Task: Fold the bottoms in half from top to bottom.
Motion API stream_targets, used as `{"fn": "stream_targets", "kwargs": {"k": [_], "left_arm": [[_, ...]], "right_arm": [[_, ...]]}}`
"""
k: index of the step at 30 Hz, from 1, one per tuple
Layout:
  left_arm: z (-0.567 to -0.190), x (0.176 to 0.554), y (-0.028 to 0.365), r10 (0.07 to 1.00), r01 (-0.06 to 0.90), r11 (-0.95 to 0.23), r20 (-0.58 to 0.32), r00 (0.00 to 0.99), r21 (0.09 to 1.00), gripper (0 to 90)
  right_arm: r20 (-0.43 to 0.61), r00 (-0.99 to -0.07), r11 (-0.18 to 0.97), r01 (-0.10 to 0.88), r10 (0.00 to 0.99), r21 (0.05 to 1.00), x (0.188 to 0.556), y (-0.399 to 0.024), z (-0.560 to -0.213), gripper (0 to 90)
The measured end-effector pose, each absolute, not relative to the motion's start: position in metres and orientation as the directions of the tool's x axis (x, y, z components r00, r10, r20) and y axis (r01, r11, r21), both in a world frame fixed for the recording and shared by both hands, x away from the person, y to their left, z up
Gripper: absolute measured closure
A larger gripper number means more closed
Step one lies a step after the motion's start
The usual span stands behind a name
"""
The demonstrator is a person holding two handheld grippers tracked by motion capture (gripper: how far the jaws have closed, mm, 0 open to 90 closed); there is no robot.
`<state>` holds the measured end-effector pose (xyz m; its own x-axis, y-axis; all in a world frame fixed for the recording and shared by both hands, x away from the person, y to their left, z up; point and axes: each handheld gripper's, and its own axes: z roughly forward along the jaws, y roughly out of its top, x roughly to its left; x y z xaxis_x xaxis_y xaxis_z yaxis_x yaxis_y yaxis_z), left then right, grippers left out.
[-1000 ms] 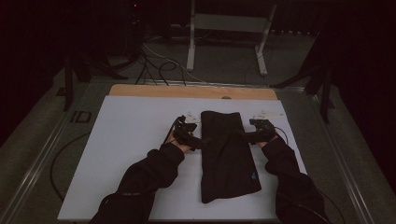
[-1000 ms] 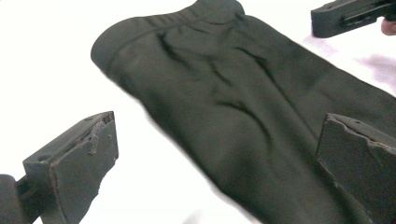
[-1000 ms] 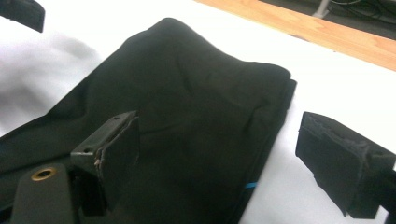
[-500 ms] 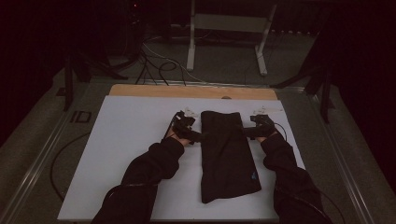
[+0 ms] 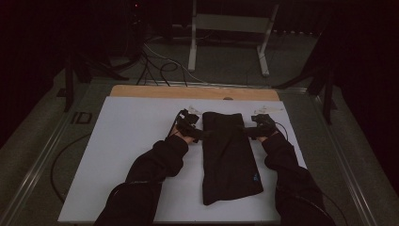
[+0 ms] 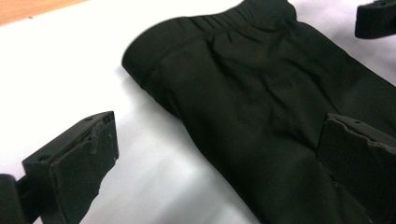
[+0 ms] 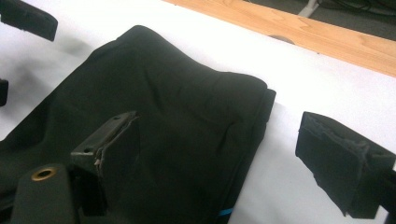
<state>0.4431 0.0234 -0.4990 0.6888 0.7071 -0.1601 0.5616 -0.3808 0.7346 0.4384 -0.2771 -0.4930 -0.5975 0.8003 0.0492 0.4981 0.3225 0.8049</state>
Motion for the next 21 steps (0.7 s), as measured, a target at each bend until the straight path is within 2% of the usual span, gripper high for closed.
{"fn": "stream_targets", "kwargs": {"k": [6,11,17,21], "left_arm": [[-0.503,0.454,0.022,0.693,0.548,-0.39,-0.156,0.704,0.74,0.1],[-0.505,0.46,0.023,0.71,0.551,-0.346,-0.172,0.683,0.76,0.7],[-0.506,0.47,0.021,0.708,0.606,-0.309,-0.248,0.661,0.733,0.9],[-0.51,0.477,0.021,0.736,0.637,-0.314,-0.243,0.632,0.704,1.4]], "right_arm": [[0.047,-0.581,0.316,0.507,0.813,0.802,0.446,-0.276,-0.494,11.3],[0.036,-0.582,0.331,0.512,0.813,0.792,0.452,-0.274,-0.497,11.1],[0.037,-0.571,0.337,0.534,0.82,0.775,0.461,-0.267,-0.501,11.1],[0.049,-0.549,0.32,0.555,0.834,0.768,0.467,-0.265,-0.5,11.2]]}}
